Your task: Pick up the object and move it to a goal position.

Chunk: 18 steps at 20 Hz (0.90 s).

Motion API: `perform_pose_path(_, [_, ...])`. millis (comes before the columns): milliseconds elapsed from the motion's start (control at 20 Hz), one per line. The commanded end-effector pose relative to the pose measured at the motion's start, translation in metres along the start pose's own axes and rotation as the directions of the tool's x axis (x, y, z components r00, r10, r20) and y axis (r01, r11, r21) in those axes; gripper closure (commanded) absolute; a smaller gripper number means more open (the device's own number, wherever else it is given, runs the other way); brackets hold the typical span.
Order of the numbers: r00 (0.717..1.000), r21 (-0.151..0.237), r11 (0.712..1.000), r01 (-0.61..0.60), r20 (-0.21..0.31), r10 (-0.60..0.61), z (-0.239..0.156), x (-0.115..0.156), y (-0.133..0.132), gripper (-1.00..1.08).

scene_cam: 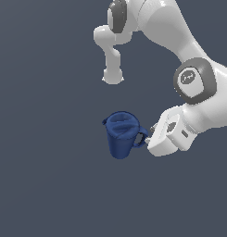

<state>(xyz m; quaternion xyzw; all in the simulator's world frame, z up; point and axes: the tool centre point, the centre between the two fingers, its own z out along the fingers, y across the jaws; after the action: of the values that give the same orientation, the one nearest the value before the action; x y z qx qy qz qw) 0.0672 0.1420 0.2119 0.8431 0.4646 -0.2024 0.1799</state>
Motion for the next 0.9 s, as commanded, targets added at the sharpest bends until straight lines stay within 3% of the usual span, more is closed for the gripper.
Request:
perform_pose_path(0, [1.000, 0.000, 1.000, 0.000, 0.001, 0.000, 0.007, 0.000, 0.000, -0.20])
perform_pose_path(400, [1.000, 0.000, 1.000, 0.002, 0.001, -0.002, 0.022, 0.000, 0.000, -0.20])
perform_pose_path(450, [1.000, 0.000, 1.000, 0.002, 0.001, -0.002, 0.022, 0.000, 0.000, 1.08])
perform_pose_path(850, [1.000, 0.000, 1.000, 0.002, 0.001, -0.002, 0.022, 0.000, 0.000, 1.08])
